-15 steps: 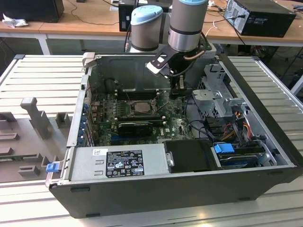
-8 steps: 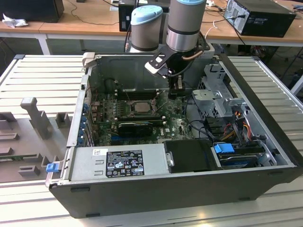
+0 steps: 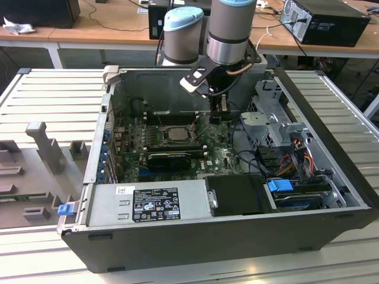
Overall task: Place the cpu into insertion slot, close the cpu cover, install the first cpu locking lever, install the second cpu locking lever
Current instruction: 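Close the cpu cover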
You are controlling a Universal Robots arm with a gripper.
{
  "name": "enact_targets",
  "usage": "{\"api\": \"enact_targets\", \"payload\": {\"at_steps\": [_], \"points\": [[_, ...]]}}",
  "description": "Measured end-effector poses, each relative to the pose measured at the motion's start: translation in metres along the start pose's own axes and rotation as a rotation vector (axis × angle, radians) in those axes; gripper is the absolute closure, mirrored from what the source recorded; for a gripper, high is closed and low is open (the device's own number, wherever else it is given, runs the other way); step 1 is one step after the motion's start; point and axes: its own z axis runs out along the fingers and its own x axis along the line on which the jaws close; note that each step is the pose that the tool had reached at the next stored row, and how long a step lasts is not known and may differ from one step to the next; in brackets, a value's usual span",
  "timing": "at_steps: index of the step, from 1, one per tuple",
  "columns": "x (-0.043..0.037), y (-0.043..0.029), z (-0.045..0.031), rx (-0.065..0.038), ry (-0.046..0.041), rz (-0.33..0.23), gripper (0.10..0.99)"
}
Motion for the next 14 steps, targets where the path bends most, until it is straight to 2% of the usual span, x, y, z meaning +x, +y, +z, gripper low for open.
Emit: {"api": "enact_targets", "payload": {"at_steps": [14], "points": [[0.0001, -0.0066, -0.0002, 0.000, 0.0000, 0.000, 0.980]]}}
